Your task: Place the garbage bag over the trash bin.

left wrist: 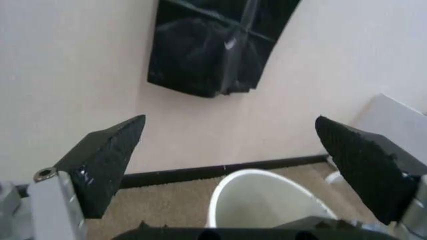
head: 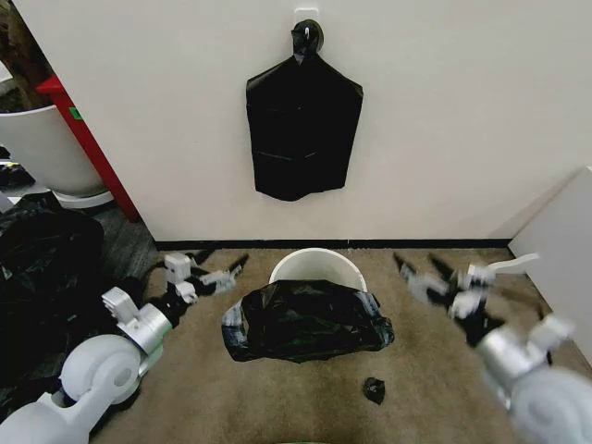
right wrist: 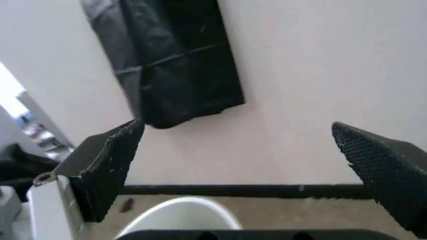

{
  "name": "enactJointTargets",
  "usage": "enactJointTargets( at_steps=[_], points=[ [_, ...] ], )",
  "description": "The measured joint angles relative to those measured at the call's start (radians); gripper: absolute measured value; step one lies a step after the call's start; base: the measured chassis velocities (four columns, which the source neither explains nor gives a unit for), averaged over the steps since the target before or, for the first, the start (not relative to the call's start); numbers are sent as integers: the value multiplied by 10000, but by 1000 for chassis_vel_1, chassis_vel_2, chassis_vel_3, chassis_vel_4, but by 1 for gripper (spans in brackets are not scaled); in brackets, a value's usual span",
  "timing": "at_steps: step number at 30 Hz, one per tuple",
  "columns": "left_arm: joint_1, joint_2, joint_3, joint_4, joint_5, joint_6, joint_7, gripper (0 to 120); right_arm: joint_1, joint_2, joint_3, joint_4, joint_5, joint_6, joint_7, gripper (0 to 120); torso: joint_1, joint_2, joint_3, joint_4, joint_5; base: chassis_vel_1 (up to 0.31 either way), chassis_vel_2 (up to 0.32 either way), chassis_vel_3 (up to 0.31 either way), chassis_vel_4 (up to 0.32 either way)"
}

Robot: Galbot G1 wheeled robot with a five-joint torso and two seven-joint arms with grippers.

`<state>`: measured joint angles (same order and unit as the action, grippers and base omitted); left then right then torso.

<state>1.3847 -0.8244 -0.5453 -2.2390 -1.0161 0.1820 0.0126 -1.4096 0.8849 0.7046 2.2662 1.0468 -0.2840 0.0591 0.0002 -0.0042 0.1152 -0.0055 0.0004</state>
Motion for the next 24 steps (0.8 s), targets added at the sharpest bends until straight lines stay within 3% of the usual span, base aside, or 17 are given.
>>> enactJointTargets(
  at_steps=[4,10,13,17,19,24],
  points=[
    [63,-120,-94,-1105,-598,1330,-1668,100,654,-1414,342,-663,340,-1376,-90,100,0,0,0,-2,0,0,0,0,0],
    [-41,70,180,-1536,-943,2416,-2980,100,1499,-2524,639,-1268,959,-3398,-104,100,0,0,0,-15,0,0,0,0,0],
    [232,13,3,-1732,-1063,2756,-3445,100,2790,-3011,-131,-1765,1392,-4363,-260,100,0,-1,1,-3,7,0,0,0,0],
    [331,-102,-95,-1828,-1102,2965,-3735,100,3998,-3521,-1059,-2274,1544,-4596,-939,100,0,0,0,-1,-12,0,0,0,0],
    [332,-133,-125,-1854,-1095,3050,-3758,100,4708,-3693,-1718,-2597,1529,-4609,-1122,100,0,0,0,-4,3,0,0,0,0],
    [288,-128,-185,-1715,-702,3325,-3584,100,7848,-3572,-4653,-4087,1297,-4591,-2271,100,0,-1,0,-3,-8,0,0,0,0]
  ],
)
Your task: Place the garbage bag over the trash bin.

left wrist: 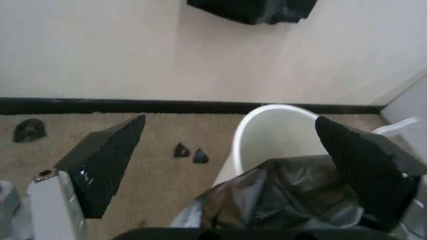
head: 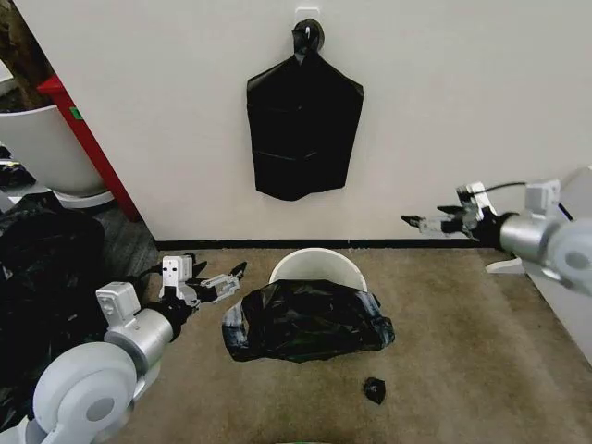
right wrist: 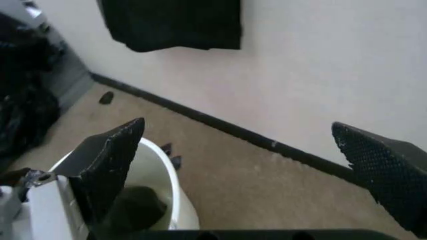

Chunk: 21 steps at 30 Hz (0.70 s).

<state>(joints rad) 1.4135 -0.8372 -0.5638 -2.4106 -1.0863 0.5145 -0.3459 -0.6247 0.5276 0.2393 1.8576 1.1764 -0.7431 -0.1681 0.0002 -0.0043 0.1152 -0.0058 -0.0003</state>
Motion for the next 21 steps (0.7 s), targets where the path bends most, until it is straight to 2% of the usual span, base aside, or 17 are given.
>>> enactJointTargets(
  at_steps=[1,3,6,7,8,9,10,11,14,15,21],
  points=[
    [0,0,0,0,0,0,0,100,0,0,0,0,0,0,0,100,0,0,0,0,0,0,0,0,0],
    [-18,-2,-66,147,345,55,194,100,1206,93,-1328,-558,-19,21,-269,100,0,0,1,0,9,0,0,0,0],
    [-16,-52,-198,287,682,166,544,100,2800,105,-3204,-1092,-9,33,-626,100,0,0,0,-2,2,0,0,0,0],
    [-16,-74,-245,300,728,248,614,100,3182,106,-3646,-1201,-9,35,-736,100,0,0,0,-1,3,0,0,0,0],
    [-16,-74,-245,300,728,248,614,100,3182,106,-3646,-1201,-9,35,-736,100,0,0,0,-1,3,0,0,0,0],
    [-18,-119,-323,338,920,439,787,100,4226,149,-4885,-1512,72,47,-964,100,0,0,0,-1,-1,0,0,0,0],
    [-20,-142,-358,386,1148,525,957,100,4776,202,-5580,-1688,242,52,-1022,100,0,0,-1,-1,-3,0,0,0,0],
    [-17,-191,-482,501,1591,594,1468,100,5646,314,-6669,-1972,576,53,-1099,100,0,0,1,-3,5,0,0,0,0],
    [-16,-269,-892,670,2313,924,2493,100,7555,743,-8975,-2659,1363,60,-1253,100,0,0,0,-1,-4,0,0,0,0],
    [-16,-269,-892,670,2313,924,2493,100,7555,743,-8975,-2659,1363,60,-1253,100,0,0,0,-1,-4,0,0,0,0],
    [-183,-382,-1308,723,2486,1333,2858,100,9991,1920,-12745,-3948,2414,73,-1856,100,0,0,0,0,6,0,0,0,0]
  ],
)
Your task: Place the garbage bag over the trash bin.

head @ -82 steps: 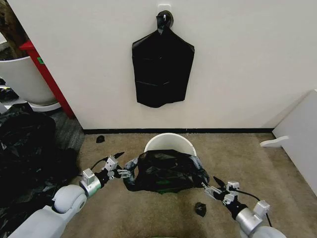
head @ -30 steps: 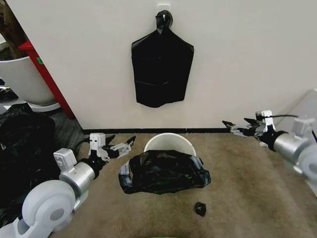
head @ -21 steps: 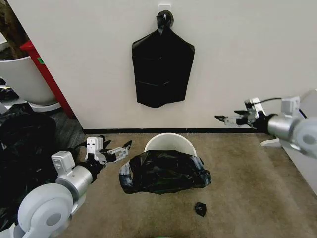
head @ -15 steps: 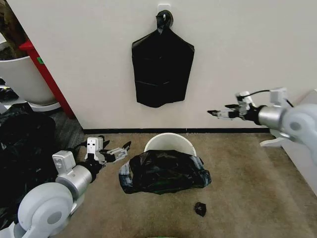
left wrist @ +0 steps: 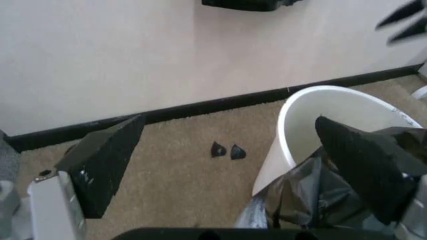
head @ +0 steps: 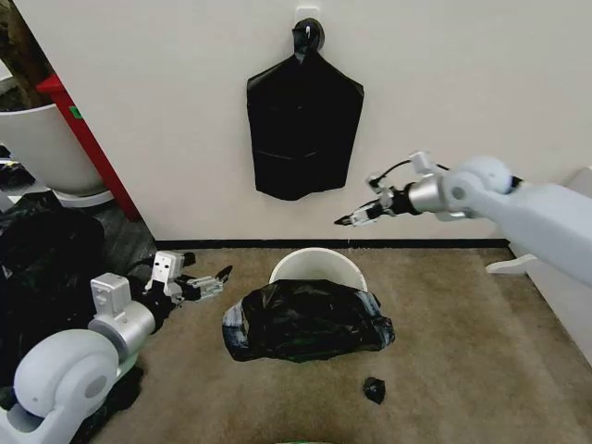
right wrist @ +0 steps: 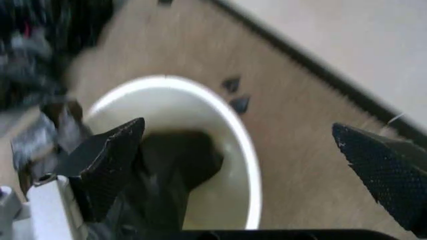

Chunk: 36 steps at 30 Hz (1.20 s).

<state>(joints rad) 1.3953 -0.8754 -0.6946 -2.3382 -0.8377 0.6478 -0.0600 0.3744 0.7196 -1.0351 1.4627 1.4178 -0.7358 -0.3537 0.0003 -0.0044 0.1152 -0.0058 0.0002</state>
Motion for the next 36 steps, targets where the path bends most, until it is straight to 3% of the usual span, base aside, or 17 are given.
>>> enactJointTargets(
  at_steps=[3,6,12,26,36],
  points=[
    [-61,-46,-52,47,83,13,137,100,374,474,-810,-347,64,1,-187,100,0,0,-1,-8,-6,0,0,0,0],
    [-65,-150,-194,109,187,15,283,100,453,1284,-1372,-834,87,4,-216,100,0,0,0,-1,-4,0,0,0,0],
    [-35,-325,-349,59,216,14,377,100,370,2228,-1672,-1661,-123,10,-199,100,0,0,0,3,-4,0,0,0,0],
    [-132,-562,-231,-47,306,-9,455,100,129,2325,-1834,-2266,-1070,10,-328,100,-1,0,-2,-3,-3,0,0,0,0],
    [-126,-694,-242,-32,410,-59,471,100,-313,3032,-1600,-3616,-1615,10,-687,100,-1,0,-2,-2,-2,0,0,0,0]
  ],
)
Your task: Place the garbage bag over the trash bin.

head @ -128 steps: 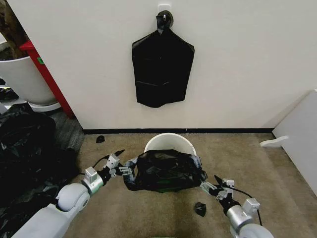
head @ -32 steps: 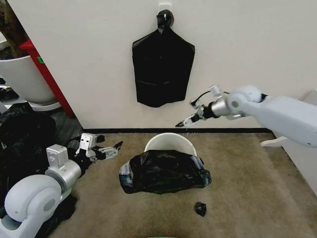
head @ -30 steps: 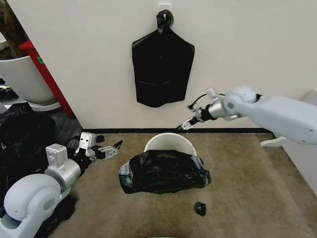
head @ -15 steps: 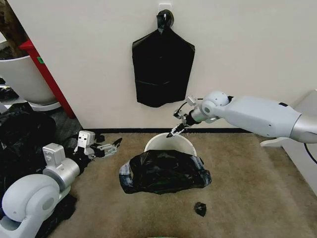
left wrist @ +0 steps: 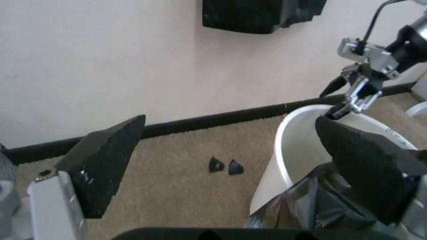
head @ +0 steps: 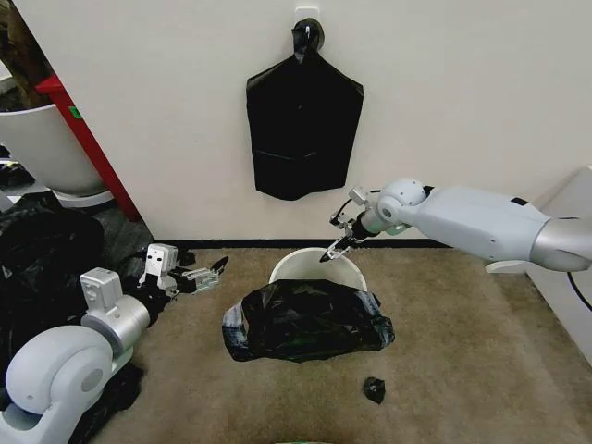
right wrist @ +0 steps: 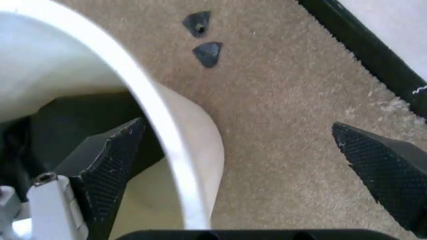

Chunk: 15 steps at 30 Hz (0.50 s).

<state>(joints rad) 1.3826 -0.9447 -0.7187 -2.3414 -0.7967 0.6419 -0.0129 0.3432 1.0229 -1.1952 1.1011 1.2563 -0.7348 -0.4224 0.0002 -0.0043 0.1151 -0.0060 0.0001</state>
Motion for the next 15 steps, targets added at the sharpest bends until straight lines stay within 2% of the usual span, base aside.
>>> enactJointTargets(
  at_steps=[15],
  points=[
    [-93,-181,48,98,70,-80,3,100,-353,551,-64,-535,-139,8,-216,100,0,0,0,0,0,0,0,0,0]
  ],
)
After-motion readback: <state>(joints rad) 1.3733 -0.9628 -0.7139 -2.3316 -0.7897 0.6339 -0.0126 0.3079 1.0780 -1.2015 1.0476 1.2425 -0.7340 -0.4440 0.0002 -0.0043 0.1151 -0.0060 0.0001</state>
